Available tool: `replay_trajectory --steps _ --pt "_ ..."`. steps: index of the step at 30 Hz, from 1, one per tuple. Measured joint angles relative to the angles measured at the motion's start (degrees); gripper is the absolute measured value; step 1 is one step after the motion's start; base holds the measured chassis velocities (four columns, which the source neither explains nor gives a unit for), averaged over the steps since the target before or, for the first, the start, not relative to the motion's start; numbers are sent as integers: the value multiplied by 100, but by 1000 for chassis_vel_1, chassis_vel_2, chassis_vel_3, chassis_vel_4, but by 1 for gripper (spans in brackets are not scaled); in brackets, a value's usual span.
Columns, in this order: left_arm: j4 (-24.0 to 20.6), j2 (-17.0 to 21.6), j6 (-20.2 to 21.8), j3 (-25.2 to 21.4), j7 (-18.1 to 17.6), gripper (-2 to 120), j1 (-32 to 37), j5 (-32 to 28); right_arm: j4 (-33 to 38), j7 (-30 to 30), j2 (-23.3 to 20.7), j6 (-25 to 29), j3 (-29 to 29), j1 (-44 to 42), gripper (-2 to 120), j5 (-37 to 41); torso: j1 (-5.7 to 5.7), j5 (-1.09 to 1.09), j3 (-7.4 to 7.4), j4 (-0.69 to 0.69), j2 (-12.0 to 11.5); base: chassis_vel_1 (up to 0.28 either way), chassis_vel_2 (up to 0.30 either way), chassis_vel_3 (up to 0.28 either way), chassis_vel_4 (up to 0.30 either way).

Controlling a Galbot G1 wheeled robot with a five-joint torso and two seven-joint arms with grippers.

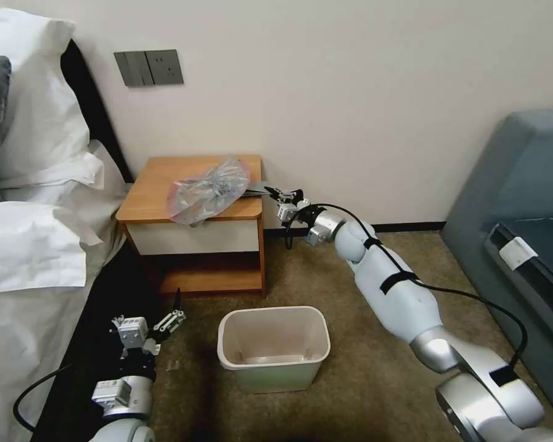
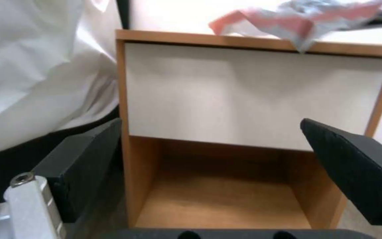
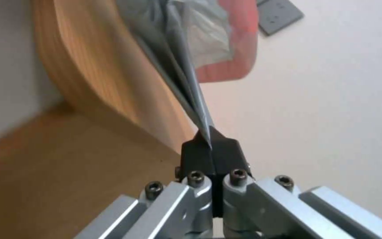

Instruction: Pick up the garbage bag from the table and place it over the trash can.

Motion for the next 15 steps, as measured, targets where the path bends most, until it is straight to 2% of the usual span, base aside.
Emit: replay_trajectory --steps 5,6,8,15 --pt "-170 20 145 -129 -29 100 -42 -257 932 -87 -424 -503 -116 -553 0 601 0 -1 0 0 0 0 0 0 0" --pt "-170 20 145 -129 -29 100 -42 -257 932 -87 -424 -503 -116 -553 0 601 0 -1 0 0 0 0 0 0 0" --pt "-364 35 301 -158 -66 100 -34 -509 1348 -152 -626 -712 -126 -845 0 771 0 0 -1 0 0 0 0 0 0" --pt "-808 40 481 -218 -93 100 -50 -877 2066 -271 -966 -800 -90 -1620 0 772 0 1 -1 0 0 0 0 0 0"
